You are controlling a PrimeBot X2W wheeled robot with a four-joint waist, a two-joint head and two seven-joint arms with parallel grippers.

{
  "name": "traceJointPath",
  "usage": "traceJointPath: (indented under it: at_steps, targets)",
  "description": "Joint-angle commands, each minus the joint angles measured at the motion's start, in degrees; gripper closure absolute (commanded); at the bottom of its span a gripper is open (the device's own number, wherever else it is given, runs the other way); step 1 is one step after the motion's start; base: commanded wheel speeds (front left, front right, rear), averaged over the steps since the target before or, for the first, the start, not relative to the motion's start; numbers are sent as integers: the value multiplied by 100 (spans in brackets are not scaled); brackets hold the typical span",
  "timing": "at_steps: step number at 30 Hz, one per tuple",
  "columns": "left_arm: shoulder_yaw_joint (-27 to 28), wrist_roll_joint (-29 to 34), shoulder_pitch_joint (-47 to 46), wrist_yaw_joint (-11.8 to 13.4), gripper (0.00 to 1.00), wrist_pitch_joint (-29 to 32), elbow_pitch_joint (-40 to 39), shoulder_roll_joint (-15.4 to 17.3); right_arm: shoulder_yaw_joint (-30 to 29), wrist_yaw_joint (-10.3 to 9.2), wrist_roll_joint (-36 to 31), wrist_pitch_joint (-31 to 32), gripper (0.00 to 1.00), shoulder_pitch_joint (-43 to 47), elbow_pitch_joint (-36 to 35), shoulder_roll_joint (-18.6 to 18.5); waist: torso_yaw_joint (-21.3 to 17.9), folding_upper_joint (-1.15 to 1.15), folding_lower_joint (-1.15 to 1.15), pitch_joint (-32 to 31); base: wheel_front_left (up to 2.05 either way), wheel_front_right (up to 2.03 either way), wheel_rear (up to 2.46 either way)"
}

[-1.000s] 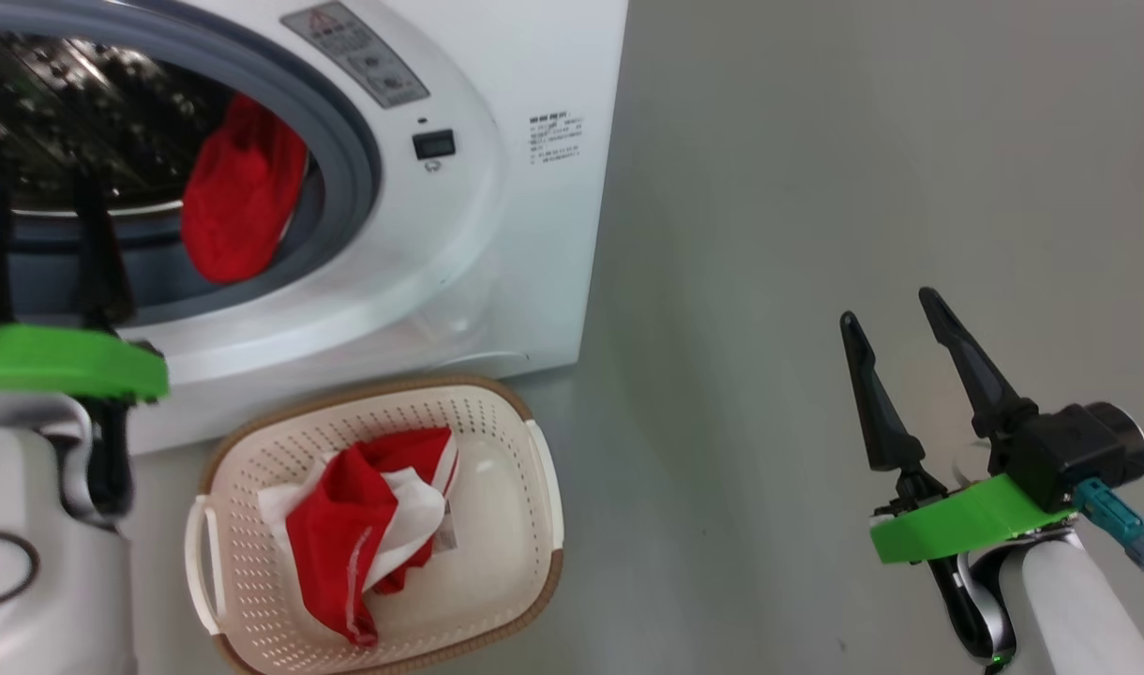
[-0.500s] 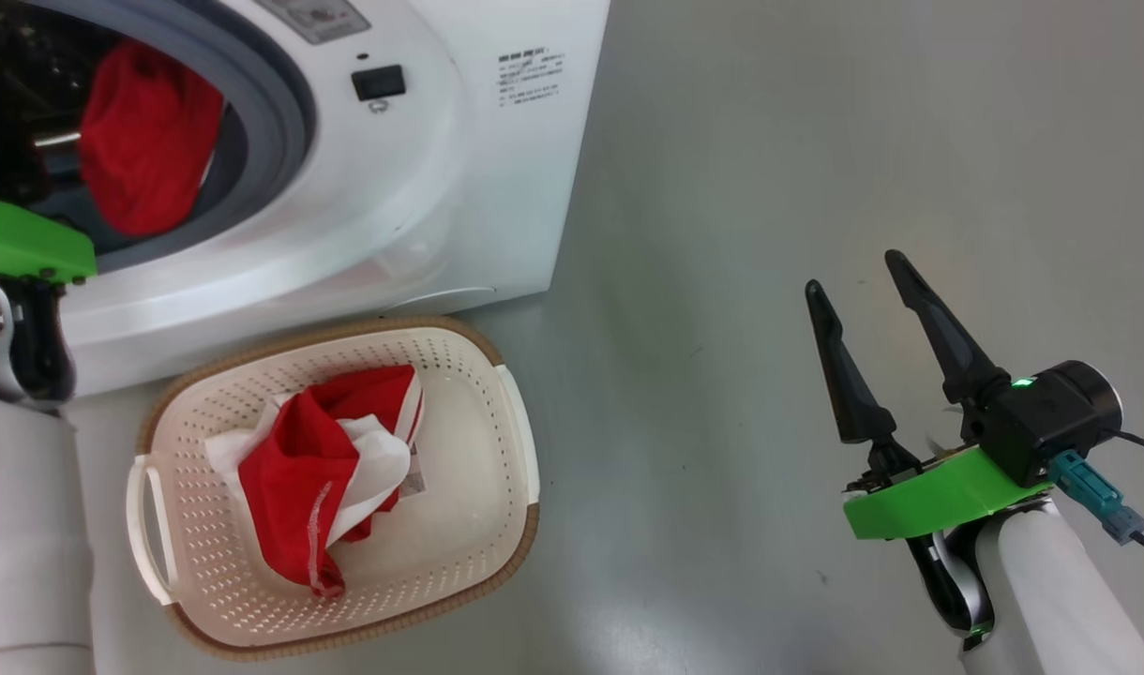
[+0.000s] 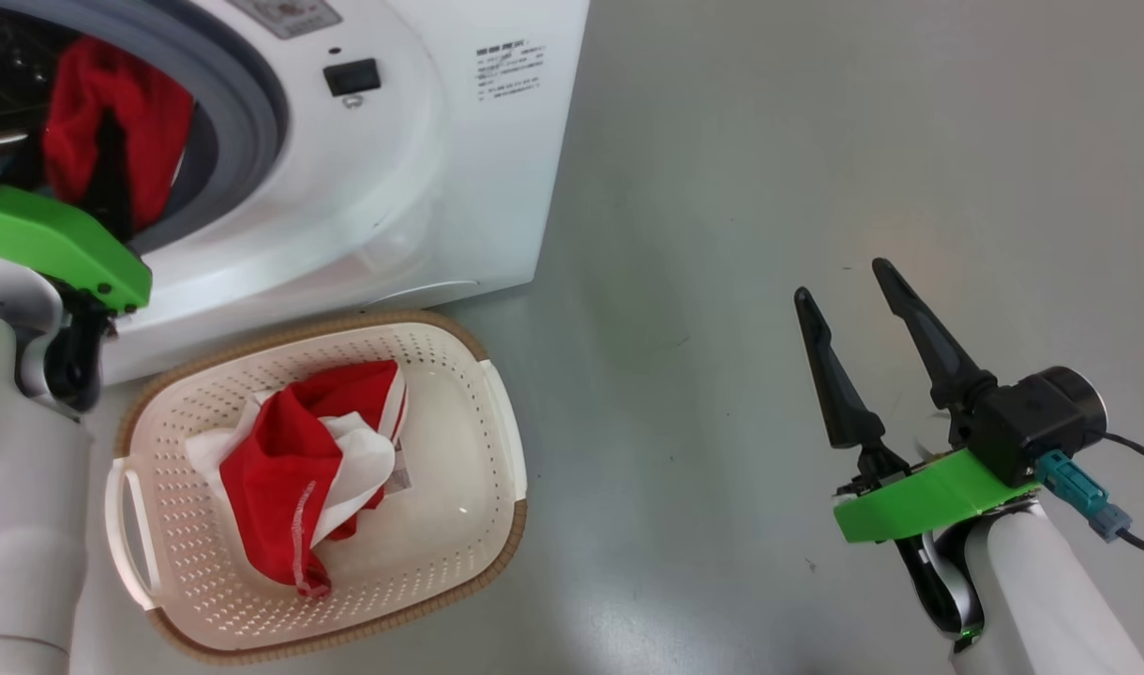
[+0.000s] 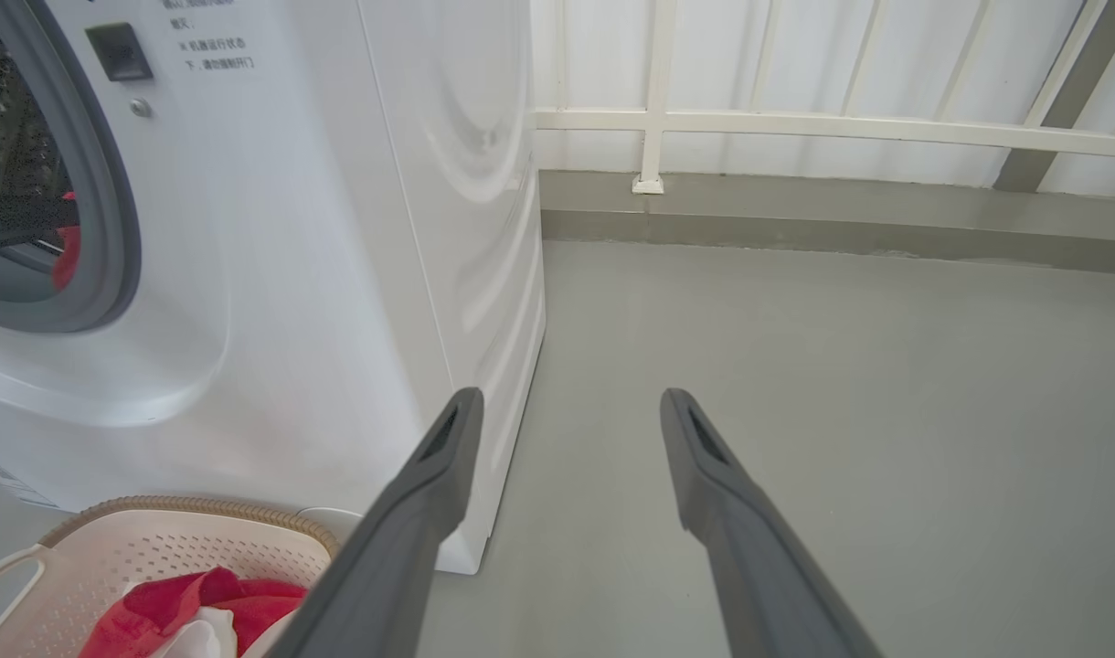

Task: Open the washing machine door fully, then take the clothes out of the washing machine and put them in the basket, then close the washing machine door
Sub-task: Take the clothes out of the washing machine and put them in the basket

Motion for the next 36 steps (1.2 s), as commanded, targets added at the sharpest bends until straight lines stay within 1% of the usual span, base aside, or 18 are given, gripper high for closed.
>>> traceJointPath:
  at_steps: [1,6,7,9,12,14,17,20,23,27,31,36]
  targets:
    - [-3,-78,-155,-31,0,95,-50,319,160,35,59,-36,0,-106,-116,-2,-21,0,0,12,0,0,0]
    - [-300,-214,-215,-31,0,396,137,446,183,35,84,-36,0,-112,-104,13,-63,0,0,24,0,0,0]
    - [-358,-228,-230,-31,18,444,165,474,187,35,88,-36,0,-113,-103,16,-71,0,0,27,0,0,0]
    - [-478,-227,-252,-31,100,484,203,510,191,35,100,-36,0,-115,-97,22,-81,0,0,31,0,0,0]
    - [-587,-228,-282,-31,100,496,302,583,197,35,111,-36,0,-119,-88,33,-93,0,0,35,0,0,0]
    - [-601,-195,-313,0,100,365,369,618,195,35,115,-36,0,-120,-84,38,-92,0,0,36,0,0,0]
    - [-589,-146,-356,109,100,12,408,647,176,35,121,-36,0,-132,-76,45,-81,0,0,39,0,0,0]
    - [-573,-47,-367,327,100,-531,400,677,146,35,118,-36,0,-137,-71,49,-56,0,0,31,0,0,0]
    - [-539,-55,-313,381,100,-868,414,616,131,35,111,-36,0,-136,-61,53,-23,0,0,-2,0,0,0]
    - [-515,-34,-224,391,100,-1055,380,607,117,35,107,-36,0,-144,-47,55,15,0,0,-47,0,0,0]
    - [-411,7,-31,417,100,-1160,133,596,95,35,99,-36,0,-142,-32,55,69,0,0,-136,0,0,0]
    - [-57,177,452,505,100,-1170,-752,554,74,35,89,-36,0,-101,-18,55,171,0,0,-273,0,0,0]
